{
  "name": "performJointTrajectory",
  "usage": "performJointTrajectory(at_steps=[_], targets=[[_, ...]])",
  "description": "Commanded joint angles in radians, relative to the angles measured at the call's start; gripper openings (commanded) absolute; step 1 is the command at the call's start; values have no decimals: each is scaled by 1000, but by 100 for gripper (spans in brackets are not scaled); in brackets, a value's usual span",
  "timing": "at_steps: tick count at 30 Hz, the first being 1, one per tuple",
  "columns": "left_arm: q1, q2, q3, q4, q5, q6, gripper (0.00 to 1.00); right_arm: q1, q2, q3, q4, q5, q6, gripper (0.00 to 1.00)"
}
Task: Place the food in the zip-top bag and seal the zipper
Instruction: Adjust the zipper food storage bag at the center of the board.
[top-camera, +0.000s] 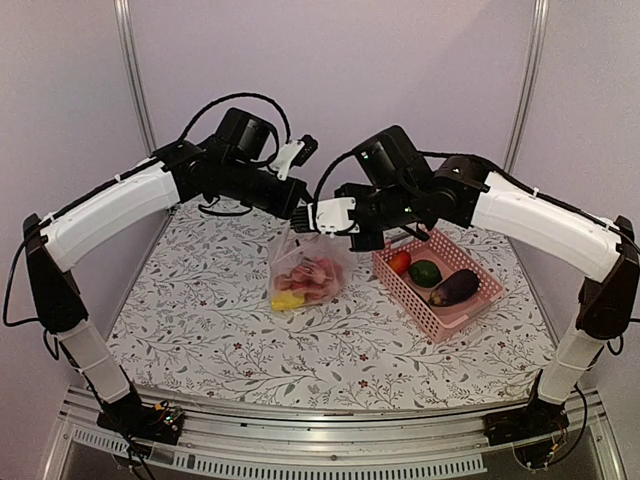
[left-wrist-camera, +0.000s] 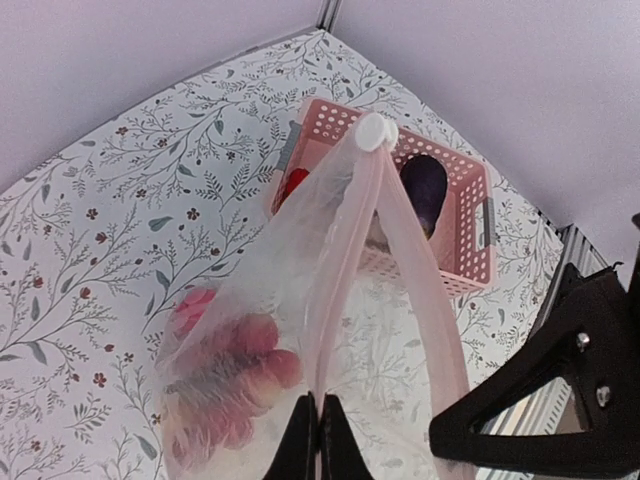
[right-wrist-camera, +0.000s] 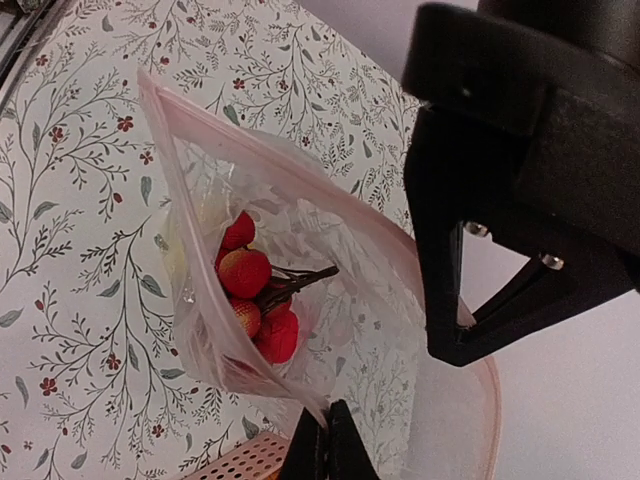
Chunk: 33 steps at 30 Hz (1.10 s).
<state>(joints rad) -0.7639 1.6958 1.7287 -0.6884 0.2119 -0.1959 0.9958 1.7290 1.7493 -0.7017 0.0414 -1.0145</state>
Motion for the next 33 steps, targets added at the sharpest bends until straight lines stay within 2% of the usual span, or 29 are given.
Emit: performJointTrajectory(at_steps=[1, 8, 18, 23, 27, 33], targets=[[24, 12, 84, -77, -55, 53, 0, 20, -11, 77, -80, -73, -2, 0], [47, 7, 116, -102, -99, 90, 0, 23, 6, 60, -87, -88, 2, 0], [49, -13, 114, -108, -134, 101, 0, 23, 5, 202, -181, -202, 59, 0], [54, -18, 105, -94, -147, 111, 0, 22, -2, 197, -196, -217, 78, 11], [55, -10, 103, -101, -144, 108, 0, 11, -16, 183, -202, -262, 117, 11], [55, -22, 94, -102, -146, 114, 0, -69, -91, 185, -237, -361, 160, 15]])
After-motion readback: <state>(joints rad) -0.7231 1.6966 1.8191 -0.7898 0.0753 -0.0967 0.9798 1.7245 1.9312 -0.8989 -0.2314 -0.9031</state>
